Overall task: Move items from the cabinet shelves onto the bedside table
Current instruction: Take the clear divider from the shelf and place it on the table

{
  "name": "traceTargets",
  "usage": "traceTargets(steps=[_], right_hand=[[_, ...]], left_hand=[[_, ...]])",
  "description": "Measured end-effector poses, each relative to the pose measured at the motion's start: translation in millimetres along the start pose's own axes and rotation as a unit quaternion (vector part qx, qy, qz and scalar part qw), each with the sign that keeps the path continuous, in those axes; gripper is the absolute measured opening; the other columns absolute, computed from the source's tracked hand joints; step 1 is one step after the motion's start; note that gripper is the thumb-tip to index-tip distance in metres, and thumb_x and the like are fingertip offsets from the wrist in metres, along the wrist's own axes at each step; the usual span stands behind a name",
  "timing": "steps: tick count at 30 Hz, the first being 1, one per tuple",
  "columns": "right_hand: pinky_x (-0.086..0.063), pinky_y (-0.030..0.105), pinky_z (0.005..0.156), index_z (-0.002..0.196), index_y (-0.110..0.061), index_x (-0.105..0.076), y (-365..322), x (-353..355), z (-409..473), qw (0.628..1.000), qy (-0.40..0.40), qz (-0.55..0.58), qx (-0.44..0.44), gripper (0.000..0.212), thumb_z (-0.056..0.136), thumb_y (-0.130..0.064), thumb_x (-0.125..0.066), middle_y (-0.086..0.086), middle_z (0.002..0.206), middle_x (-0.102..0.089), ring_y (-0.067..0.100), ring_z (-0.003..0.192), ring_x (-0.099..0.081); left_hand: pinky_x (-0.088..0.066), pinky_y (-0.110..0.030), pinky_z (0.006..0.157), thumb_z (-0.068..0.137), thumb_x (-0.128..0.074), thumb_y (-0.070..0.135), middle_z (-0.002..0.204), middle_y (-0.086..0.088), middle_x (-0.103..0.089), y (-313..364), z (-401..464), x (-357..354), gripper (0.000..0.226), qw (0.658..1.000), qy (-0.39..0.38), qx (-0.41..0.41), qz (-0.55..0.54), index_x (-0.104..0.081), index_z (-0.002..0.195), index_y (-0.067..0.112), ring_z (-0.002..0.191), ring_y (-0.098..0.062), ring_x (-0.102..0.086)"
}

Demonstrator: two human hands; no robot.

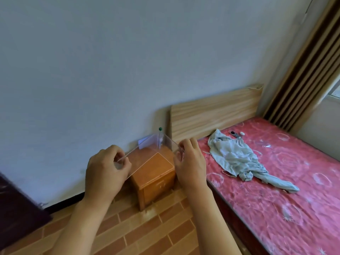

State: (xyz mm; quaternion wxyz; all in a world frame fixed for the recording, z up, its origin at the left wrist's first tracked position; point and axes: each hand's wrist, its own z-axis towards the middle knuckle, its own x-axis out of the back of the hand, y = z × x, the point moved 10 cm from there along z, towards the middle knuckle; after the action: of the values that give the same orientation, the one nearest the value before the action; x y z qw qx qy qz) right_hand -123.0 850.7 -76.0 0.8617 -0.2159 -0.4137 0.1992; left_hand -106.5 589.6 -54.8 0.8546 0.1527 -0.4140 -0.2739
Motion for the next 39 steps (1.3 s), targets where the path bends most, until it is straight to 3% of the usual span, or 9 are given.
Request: traceTargets(steps=[4, 10, 17, 22, 29, 33, 39], right_hand=[[-0.040, 0.028, 0.060, 0.100, -0.014, -0.059, -1, -37, 28, 1.000, 0.002, -0.005, -0.004, 0.022, 0.085, -0.001, -0.068, -0.004, 0.102, -0.054, 0.018, 0.077, -0.053], [-0.048, 0.040, 0.056, 0.099, -0.015, -0.059, -19, -114, 69, 0.999, -0.023, -0.022, -0.019, 0.025, 0.083, 0.001, -0.067, -0.006, 0.103, -0.053, 0.021, 0.073, -0.053], [-0.041, 0.032, 0.055, 0.096, -0.016, -0.056, -43, -191, 122, 0.997, -0.024, -0.052, -0.047, 0.021, 0.085, -0.002, -0.067, -0.007, 0.100, -0.051, 0.020, 0.070, -0.050], [-0.028, 0.017, 0.053, 0.095, -0.014, -0.056, -51, -221, 153, 0.993, 0.007, -0.086, -0.074, 0.024, 0.083, 0.004, -0.066, -0.008, 0.097, -0.048, 0.018, 0.068, -0.047], [-0.024, 0.019, 0.053, 0.093, -0.012, -0.055, -43, -249, 179, 0.985, 0.018, -0.141, -0.097, 0.025, 0.081, 0.007, -0.067, -0.004, 0.096, -0.051, 0.018, 0.070, -0.045], [-0.022, 0.013, 0.055, 0.093, -0.011, -0.058, -20, -281, 192, 0.982, 0.003, -0.150, -0.116, 0.022, 0.083, 0.007, -0.067, -0.005, 0.095, -0.051, 0.017, 0.066, -0.044], [-0.025, 0.014, 0.056, 0.095, -0.012, -0.060, 25, -327, 229, 0.984, -0.011, -0.115, -0.135, 0.021, 0.084, 0.004, -0.067, -0.005, 0.094, -0.053, 0.015, 0.068, -0.046]], left_hand=[[-0.051, -0.039, 0.068, 0.080, -0.080, 0.005, 0.072, 0.003, -0.060, -31, 28, -19, 0.022, 1.000, -0.004, 0.005, -0.006, -0.061, 0.084, 0.015, 0.066, -0.024, -0.057], [-0.056, -0.041, 0.066, 0.083, -0.080, 0.009, 0.074, 0.002, -0.061, -109, 81, -44, 0.021, 1.000, -0.019, 0.015, -0.016, -0.061, 0.087, 0.016, 0.067, -0.023, -0.058], [-0.056, -0.042, 0.063, 0.081, -0.081, 0.009, 0.075, 0.003, -0.061, -192, 160, -81, 0.022, 0.998, -0.046, 0.016, -0.036, -0.061, 0.088, 0.016, 0.068, -0.024, -0.058], [-0.054, -0.038, 0.062, 0.082, -0.081, 0.007, 0.073, 0.002, -0.062, -213, 199, -106, 0.020, 0.996, -0.055, -0.008, -0.070, -0.062, 0.084, 0.014, 0.065, -0.022, -0.057], [-0.048, -0.036, 0.062, 0.086, -0.075, 0.018, 0.070, 0.000, -0.062, -234, 225, -142, 0.015, 0.991, -0.052, -0.010, -0.119, -0.062, 0.081, 0.011, 0.062, -0.024, -0.057], [-0.047, -0.035, 0.062, 0.083, -0.080, 0.007, 0.069, 0.000, -0.061, -253, 237, -177, 0.018, 0.993, -0.063, 0.009, -0.100, -0.062, 0.080, 0.012, 0.062, -0.025, -0.057], [-0.048, -0.035, 0.060, 0.079, -0.079, 0.003, 0.071, 0.001, -0.061, -266, 270, -227, 0.019, 0.994, -0.079, 0.021, -0.070, -0.063, 0.081, 0.013, 0.064, -0.025, -0.058]])
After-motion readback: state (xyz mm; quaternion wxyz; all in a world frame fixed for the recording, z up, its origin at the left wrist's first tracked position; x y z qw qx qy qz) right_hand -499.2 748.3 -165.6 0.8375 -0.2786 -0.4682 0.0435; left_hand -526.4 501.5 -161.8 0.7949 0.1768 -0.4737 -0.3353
